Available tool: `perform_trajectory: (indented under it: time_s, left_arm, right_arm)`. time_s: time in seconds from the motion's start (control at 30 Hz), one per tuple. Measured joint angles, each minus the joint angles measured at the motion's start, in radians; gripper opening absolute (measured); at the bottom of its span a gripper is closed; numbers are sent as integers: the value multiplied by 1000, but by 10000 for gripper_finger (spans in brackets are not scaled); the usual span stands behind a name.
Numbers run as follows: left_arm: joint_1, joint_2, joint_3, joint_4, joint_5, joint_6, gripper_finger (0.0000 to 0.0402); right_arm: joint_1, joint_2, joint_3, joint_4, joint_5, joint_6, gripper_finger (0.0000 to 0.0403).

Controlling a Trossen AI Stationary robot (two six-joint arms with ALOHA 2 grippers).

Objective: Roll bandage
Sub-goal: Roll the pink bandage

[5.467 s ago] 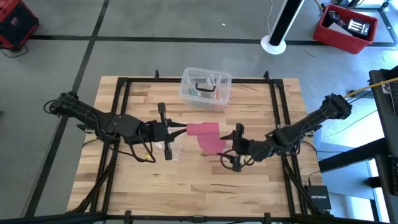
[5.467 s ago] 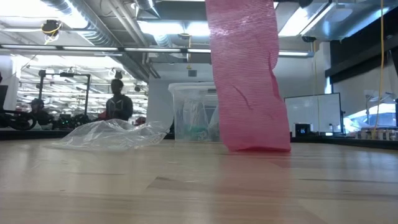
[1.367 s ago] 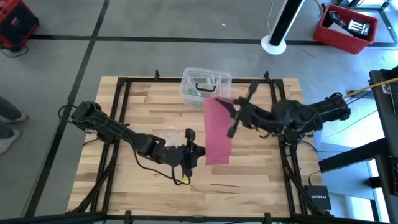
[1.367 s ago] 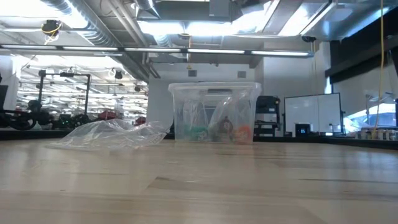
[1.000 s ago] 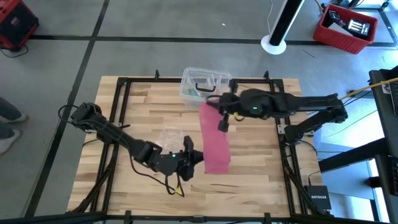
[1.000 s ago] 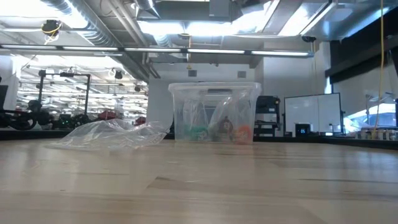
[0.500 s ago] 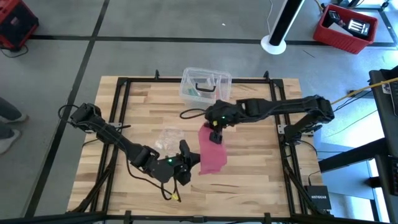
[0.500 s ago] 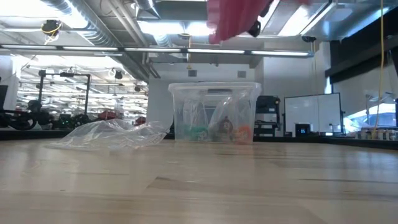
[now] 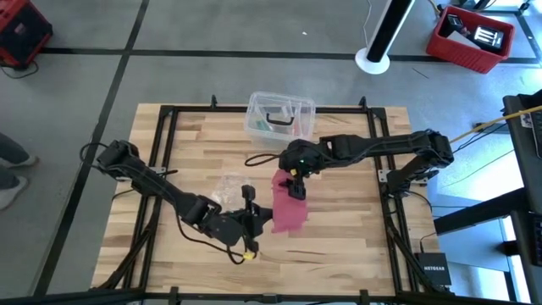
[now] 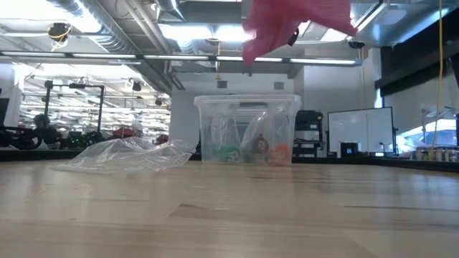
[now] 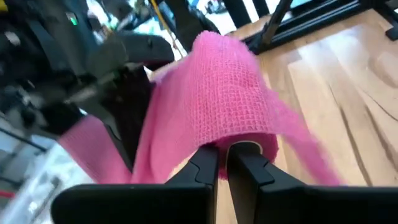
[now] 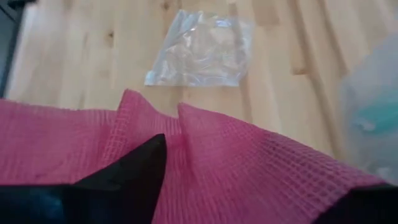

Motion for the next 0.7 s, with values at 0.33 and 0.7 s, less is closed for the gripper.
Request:
perform_trajectory:
  time_s: [0.33, 0.7]
  left_arm:
    - [13, 54, 0, -55, 0, -67, 13]
    - [23, 53, 0, -59, 4, -73, 13]
  right_arm:
    - [2, -3, 0, -8, 52, -26, 288]
    - [2, -5, 5, -52, -204, 26, 318]
